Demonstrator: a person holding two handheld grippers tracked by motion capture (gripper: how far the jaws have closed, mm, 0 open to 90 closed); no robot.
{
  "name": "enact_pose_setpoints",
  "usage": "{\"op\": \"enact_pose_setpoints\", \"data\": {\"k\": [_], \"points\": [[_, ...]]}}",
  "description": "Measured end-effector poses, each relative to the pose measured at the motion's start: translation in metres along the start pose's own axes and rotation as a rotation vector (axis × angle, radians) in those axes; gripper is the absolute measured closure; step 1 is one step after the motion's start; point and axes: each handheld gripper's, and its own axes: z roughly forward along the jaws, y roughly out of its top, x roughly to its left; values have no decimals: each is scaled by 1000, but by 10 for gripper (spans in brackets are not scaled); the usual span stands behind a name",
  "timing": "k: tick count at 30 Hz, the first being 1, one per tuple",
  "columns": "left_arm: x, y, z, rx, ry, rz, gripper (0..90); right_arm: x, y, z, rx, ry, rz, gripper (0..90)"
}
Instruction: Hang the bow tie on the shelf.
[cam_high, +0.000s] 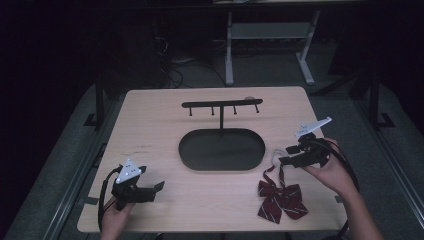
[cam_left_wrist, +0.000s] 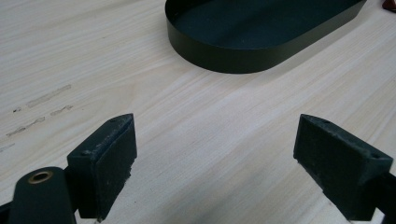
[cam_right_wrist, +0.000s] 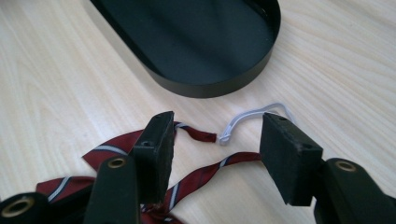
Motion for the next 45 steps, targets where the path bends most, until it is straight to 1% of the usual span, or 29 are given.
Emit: {"op": "enact_pose_setpoints", "data": {"k": [2, 3, 5, 8, 10, 11, 12, 14, 15, 17, 18, 20, 21, 26, 30, 32, 33, 37, 38, 41, 42, 44, 45], "points": [[0, 0, 0, 2, -1, 0, 130, -2, 1, 2, 4, -7, 4, 463], [0, 0, 0, 1, -1, 0, 130, -8, 3, 6, 3, 0, 24, 487], [0, 0, 0, 0, -1, -1, 130, -10, 4, 8, 4, -1, 32, 495], [0, 0, 0, -1, 0, -2, 130, -18, 5, 14, 13, -14, 56, 509], [0, 0, 0, 0, -2, 1, 130, -26, 5, 20, 21, -25, 83, 523], [0, 0, 0, 0, -2, 1, 130, -26, 5, 20, 21, -25, 83, 523], [0, 0, 0, -1, -3, -1, 130, -31, 4, 24, 39, -35, 96, 528], [0, 0, 0, -1, -3, -1, 130, -36, 4, 29, 58, -43, 110, 537], [0, 0, 0, -2, -3, -2, 130, -36, 4, 29, 58, -43, 110, 537], [0, 0, 1, -1, -3, -3, 130, -41, 3, 33, 67, -56, 125, 551], [0, 0, 1, 0, -3, -2, 130, -44, 3, 36, 69, -53, 140, 561], [-1, 0, 1, 0, -5, -4, 130, -46, 3, 37, 69, -50, 147, 570], [-1, 0, 1, 2, -5, -2, 130, -49, 3, 41, 81, -52, 152, 575], [-1, 0, 1, 0, -6, -4, 130, -53, 2, 48, 104, -60, 166, 584], [-1, 0, 1, 6, -7, 4, 130, -54, 1, 53, 123, -75, 163, 601], [0, 0, 1, 8, -8, 8, 130, -55, 0, 54, 130, -80, 164, 617], [-1, 0, 1, -1, -9, 1, 130, -56, 0, 56, 136, -77, 170, 637], [-1, 0, 1, 3, -9, 1, 130, -57, -2, 58, 154, -85, 174, 666], [-1, 0, 1, 3, -9, 0, 130, -57, -2, 59, 164, -91, 166, 690], [-1, 0, 1, 3, -9, 1, 130, -56, -2, 61, 169, -94, 161, 709], [-1, 1, 1, 4, -9, 0, 130, -56, -2, 63, 179, -103, 151, 740], [-1, 0, 1, 3, -10, 0, 130, -55, -2, 63, 182, -104, 153, 753], [-1, 0, 1, 3, -10, 0, 130, -55, -2, 63, 183, -104, 147, 765]]}}
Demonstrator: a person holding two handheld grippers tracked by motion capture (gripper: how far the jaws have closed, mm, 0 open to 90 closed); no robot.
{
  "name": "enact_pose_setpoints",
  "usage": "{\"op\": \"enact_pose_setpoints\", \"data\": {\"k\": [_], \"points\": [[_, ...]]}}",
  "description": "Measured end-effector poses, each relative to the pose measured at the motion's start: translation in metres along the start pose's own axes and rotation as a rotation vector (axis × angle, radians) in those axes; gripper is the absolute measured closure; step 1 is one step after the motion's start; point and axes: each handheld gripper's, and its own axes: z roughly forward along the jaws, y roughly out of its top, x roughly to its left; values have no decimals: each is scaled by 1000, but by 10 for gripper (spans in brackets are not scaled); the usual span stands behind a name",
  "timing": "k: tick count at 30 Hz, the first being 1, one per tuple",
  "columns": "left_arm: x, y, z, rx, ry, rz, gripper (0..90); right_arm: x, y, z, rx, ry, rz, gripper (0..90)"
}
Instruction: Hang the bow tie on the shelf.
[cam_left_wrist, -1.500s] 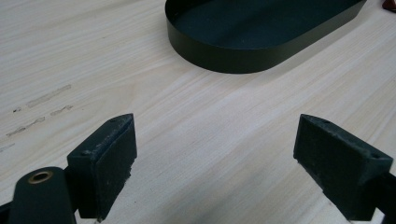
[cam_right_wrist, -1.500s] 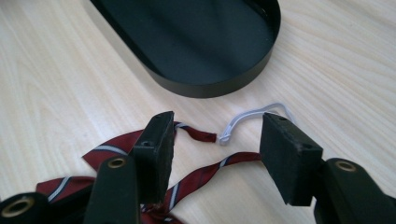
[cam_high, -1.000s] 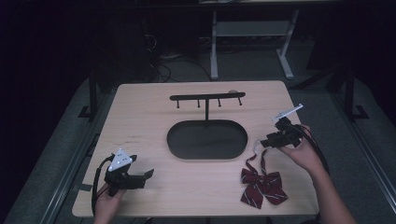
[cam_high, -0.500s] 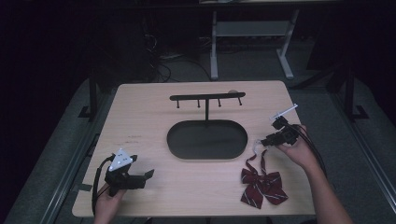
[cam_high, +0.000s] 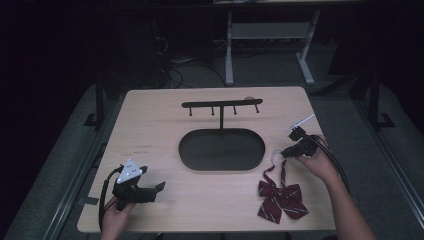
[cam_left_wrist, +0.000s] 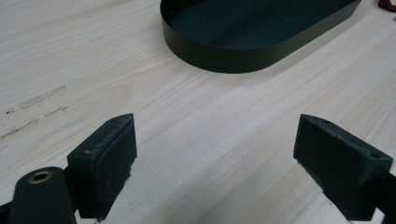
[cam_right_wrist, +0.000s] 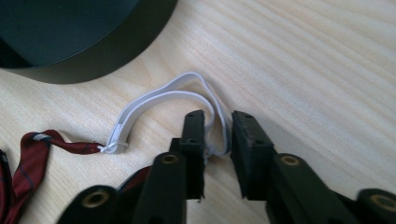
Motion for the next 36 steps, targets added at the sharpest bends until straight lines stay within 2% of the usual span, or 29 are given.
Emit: {"op": "enact_pose_setpoints", "data": {"k": [7, 17, 21, 26, 36], "points": [[0, 0, 0, 2, 0, 2, 130, 2, 0, 0, 18, 10, -21, 851], [0, 0, 0, 4, -1, 5, 130, 5, -2, -5, 17, 35, -36, 869], [0, 0, 1, 7, -1, 5, 130, 8, -2, -12, -2, 55, -39, 873], [0, 0, 0, 6, 0, 4, 130, 14, 2, -23, -10, 46, -70, 873], [0, 0, 0, 8, 0, 7, 130, 28, 6, -43, -43, 61, -121, 876]]}}
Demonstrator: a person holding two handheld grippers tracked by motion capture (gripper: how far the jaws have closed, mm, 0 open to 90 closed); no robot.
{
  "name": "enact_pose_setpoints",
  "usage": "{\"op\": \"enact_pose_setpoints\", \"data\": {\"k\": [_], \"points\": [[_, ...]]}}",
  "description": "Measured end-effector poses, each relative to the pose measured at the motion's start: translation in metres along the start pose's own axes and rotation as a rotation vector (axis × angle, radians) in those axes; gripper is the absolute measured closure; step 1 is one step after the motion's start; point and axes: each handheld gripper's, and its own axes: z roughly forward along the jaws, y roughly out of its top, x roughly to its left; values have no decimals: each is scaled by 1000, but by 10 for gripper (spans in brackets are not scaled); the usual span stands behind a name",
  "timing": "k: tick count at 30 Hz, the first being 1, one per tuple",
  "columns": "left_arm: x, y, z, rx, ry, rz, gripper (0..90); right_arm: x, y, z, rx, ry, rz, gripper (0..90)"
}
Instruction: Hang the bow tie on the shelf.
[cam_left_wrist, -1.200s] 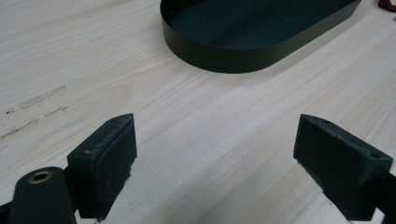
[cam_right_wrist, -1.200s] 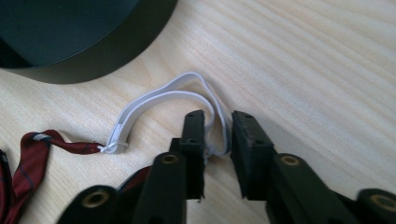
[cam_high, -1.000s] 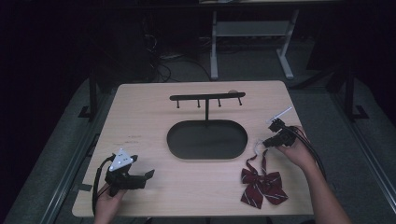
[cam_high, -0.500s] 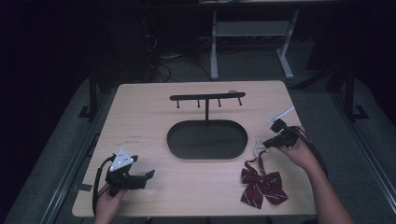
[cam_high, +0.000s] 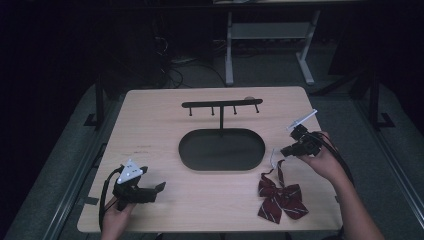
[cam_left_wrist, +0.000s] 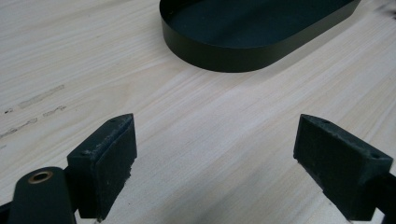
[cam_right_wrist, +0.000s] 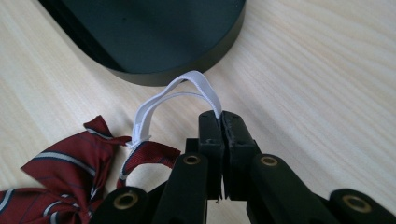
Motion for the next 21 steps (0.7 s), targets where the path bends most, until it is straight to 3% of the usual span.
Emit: {"op": "enact_pose_setpoints", "data": {"k": [12, 21], "points": [[0, 0, 1, 1, 1, -1, 130, 24, 14, -28, -32, -14, -85, 877], [0, 0, 1, 0, -1, 1, 130, 40, 24, -45, -52, -33, -120, 878]]}}
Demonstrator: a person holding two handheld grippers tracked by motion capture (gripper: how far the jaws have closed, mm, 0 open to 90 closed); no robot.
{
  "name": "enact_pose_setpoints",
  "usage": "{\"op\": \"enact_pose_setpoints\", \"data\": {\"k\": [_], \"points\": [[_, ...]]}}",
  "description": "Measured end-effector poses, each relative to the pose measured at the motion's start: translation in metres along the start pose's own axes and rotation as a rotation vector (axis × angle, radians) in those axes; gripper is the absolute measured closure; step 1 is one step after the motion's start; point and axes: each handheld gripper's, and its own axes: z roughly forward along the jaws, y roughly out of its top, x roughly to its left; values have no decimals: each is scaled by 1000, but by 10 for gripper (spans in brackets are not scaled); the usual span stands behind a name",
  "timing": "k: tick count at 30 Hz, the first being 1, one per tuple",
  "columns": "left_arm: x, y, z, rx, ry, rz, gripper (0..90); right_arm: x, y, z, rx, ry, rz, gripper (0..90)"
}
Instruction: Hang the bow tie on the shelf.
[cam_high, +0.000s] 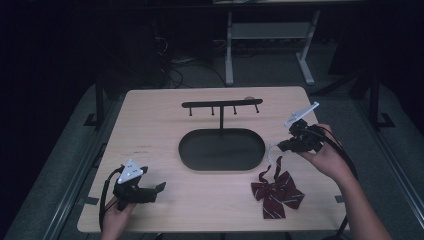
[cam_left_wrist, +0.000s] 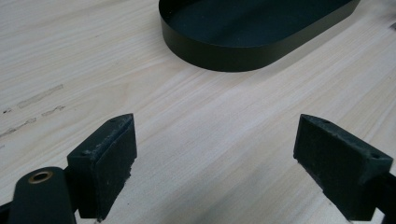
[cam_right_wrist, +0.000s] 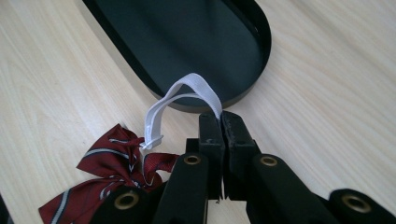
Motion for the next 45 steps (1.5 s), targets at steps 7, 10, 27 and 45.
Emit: {"op": "enact_pose_setpoints", "data": {"k": [7, 10, 27, 45], "points": [[0, 0, 0, -1, 1, -2, 130, 7, 9, -9, -13, -4, -28, 879], [0, 0, 0, 0, 1, -1, 130, 11, 12, -13, -19, -1, -36, 880], [1, 0, 0, 0, 1, 4, 130, 19, 37, -32, -49, 7, -83, 881], [1, 1, 0, -9, 0, -4, 130, 15, 60, -38, -57, 0, -100, 881]]}}
